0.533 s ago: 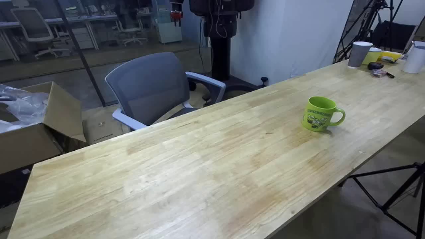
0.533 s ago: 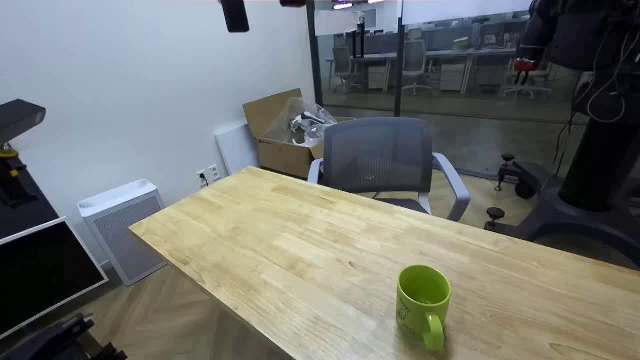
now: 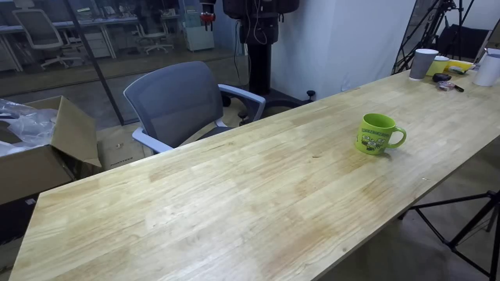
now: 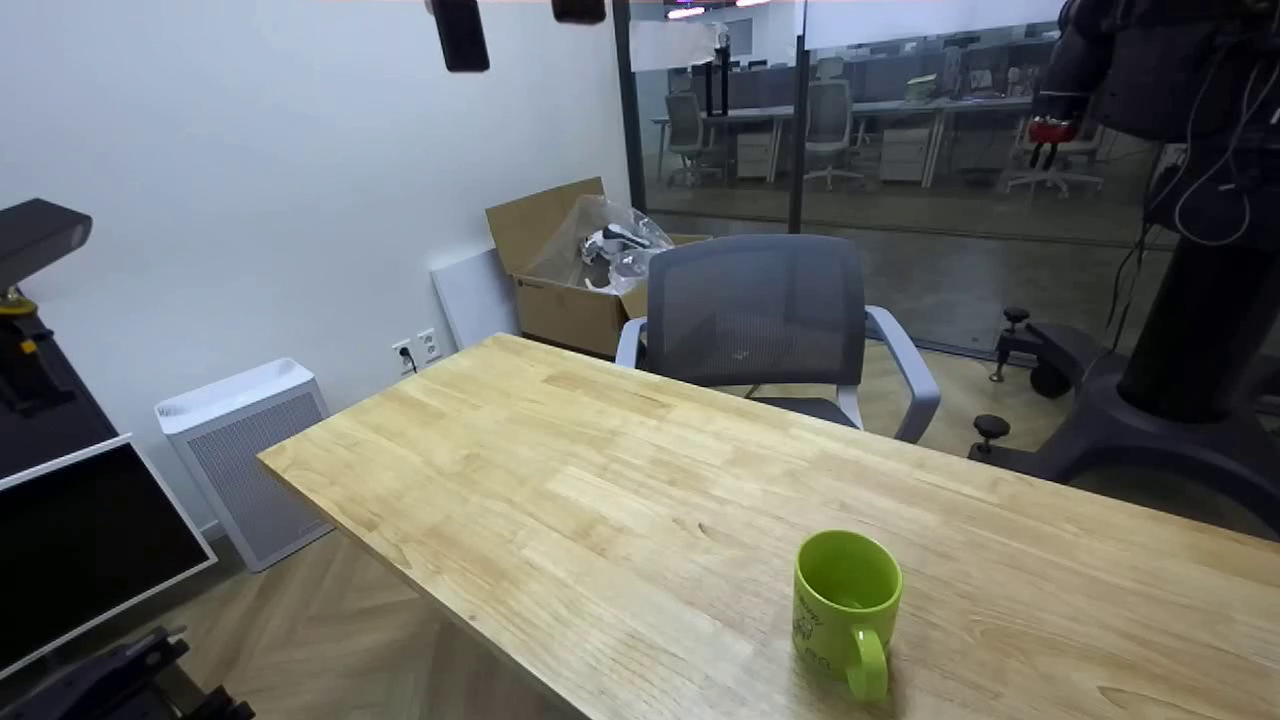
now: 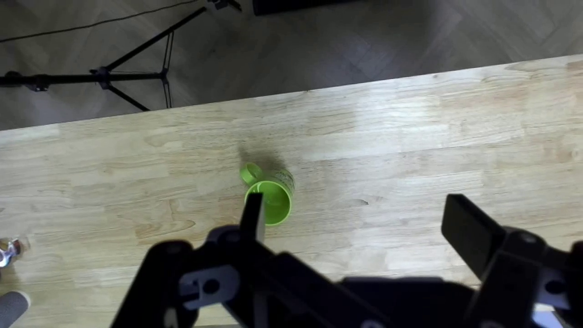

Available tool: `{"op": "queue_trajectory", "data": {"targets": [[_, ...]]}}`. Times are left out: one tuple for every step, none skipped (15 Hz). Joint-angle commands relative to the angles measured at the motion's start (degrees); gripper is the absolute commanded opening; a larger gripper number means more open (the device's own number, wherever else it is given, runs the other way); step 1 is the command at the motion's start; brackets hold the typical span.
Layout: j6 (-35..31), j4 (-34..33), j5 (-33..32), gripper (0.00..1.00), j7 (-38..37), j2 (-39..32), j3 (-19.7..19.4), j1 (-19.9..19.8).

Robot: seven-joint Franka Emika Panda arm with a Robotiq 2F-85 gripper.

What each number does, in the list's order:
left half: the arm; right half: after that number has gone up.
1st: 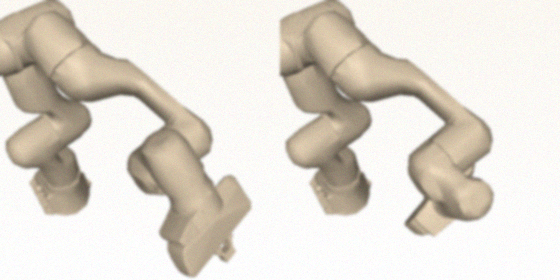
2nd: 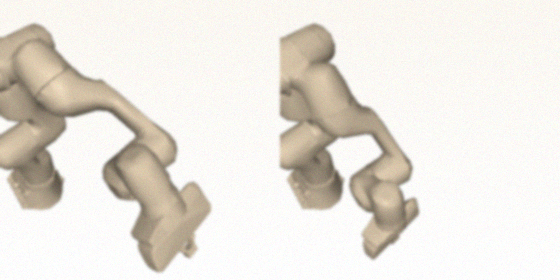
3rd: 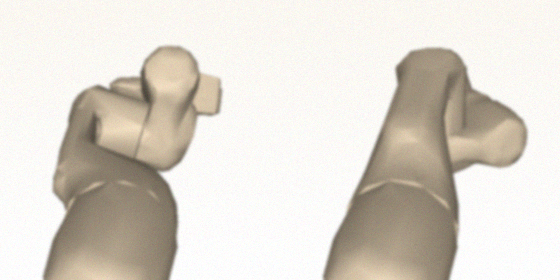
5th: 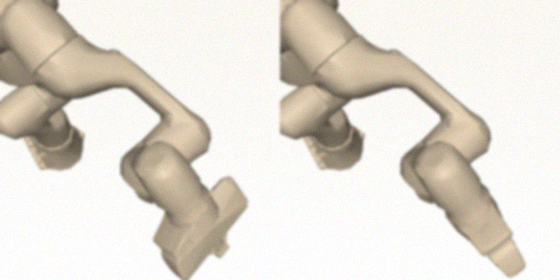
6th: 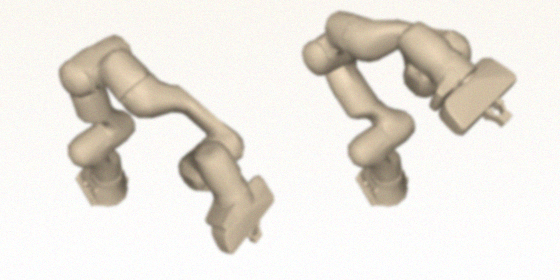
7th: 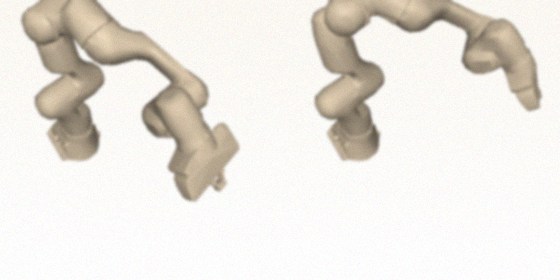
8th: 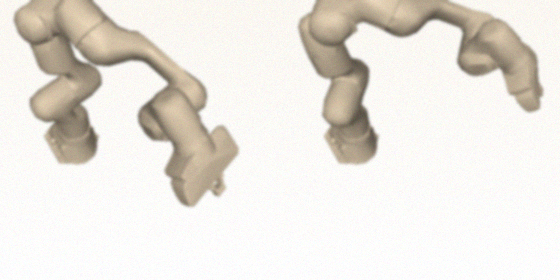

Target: Move the green cup to the left

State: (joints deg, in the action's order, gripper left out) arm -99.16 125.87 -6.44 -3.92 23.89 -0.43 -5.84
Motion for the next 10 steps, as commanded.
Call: {"op": "queue_trajectory", "data": {"targets": [[1.2, -0.4, -0.3, 1.00, 0.5, 0.2, -0.5, 1.0], [1.1, -0.4, -0.3, 1.00, 0.6, 0.3, -0.5, 1.1], [0.9, -0.3, -0.4, 1.00, 0.5, 0.3, -0.5, 1.1], [0.9, -0.3, -0.4, 1.00, 0.5, 0.3, -0.5, 1.1], [1.0, -0.4, -0.5, 1.00, 0.5, 0.3, -0.4, 1.1], [1.1, -0.4, -0.6, 1.00, 0.5, 0.3, -0.4, 1.1], [1.1, -0.4, -0.6, 1.00, 0.5, 0.3, -0.4, 1.1], [1.2, -0.4, -0.7, 1.00, 0.6, 0.4, -0.4, 1.2], [1.0, -0.3, -0.8, 1.00, 0.5, 0.5, -0.3, 1.2], [0.2, -0.1, -0.3, 1.00, 0.5, 0.0, -0.6, 1.1]]}}
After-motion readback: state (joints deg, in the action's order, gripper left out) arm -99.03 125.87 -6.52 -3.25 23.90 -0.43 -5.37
